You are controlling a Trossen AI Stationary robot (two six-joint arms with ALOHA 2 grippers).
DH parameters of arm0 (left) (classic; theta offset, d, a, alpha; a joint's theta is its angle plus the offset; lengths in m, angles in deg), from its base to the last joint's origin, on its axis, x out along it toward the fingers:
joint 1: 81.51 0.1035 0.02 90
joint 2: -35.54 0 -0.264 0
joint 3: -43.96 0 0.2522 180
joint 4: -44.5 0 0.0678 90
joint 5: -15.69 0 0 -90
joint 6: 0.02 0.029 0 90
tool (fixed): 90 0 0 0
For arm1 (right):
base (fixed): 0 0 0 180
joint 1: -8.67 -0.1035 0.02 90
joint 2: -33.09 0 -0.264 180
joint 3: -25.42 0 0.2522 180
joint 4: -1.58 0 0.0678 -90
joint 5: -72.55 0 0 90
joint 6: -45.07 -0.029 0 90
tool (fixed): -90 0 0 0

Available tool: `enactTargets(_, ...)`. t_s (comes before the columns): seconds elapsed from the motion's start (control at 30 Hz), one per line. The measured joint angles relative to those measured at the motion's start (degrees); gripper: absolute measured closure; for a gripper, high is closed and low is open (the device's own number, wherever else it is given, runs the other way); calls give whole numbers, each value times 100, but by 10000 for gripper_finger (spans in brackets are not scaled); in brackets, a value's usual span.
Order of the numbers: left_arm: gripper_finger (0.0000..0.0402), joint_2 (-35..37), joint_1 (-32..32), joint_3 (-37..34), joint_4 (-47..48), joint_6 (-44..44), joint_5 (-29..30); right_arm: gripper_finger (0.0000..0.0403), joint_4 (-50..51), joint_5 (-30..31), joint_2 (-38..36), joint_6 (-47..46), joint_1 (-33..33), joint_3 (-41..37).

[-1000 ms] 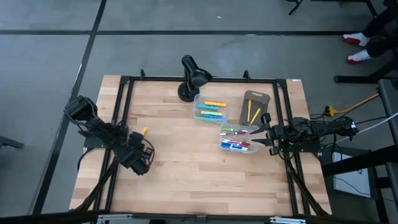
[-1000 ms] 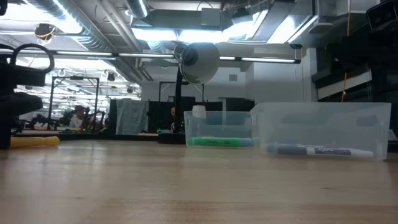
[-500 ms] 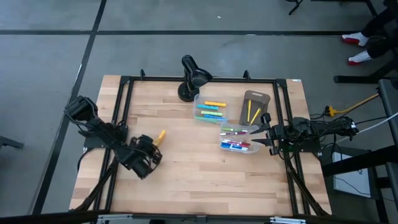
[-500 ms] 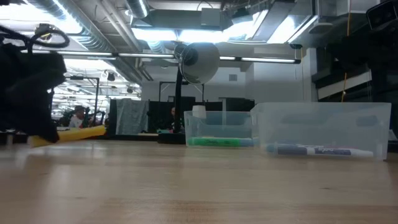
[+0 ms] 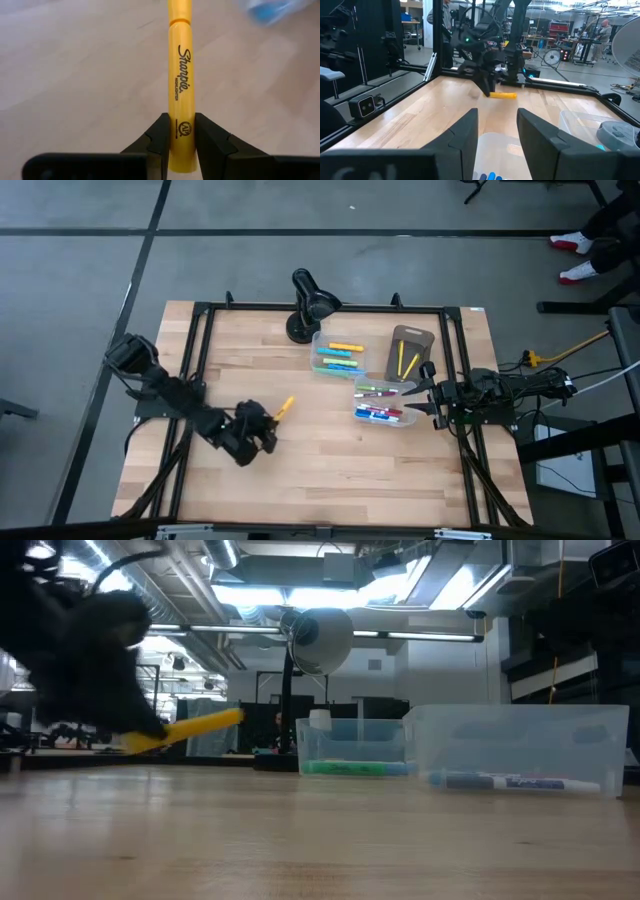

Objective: Pick & Place Markers
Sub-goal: Put the yellow highlighter pen into the top transparent bin

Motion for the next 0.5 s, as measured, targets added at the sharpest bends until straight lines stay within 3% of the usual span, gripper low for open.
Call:
enactTargets(0.27,339,0,793,0,-2432,2529,-380,267,-2,0,0,0,0,0)
enactTargets(0.5,339,0,1295,0,-3913,3917,-947,267,-2,0,0,0,2,2)
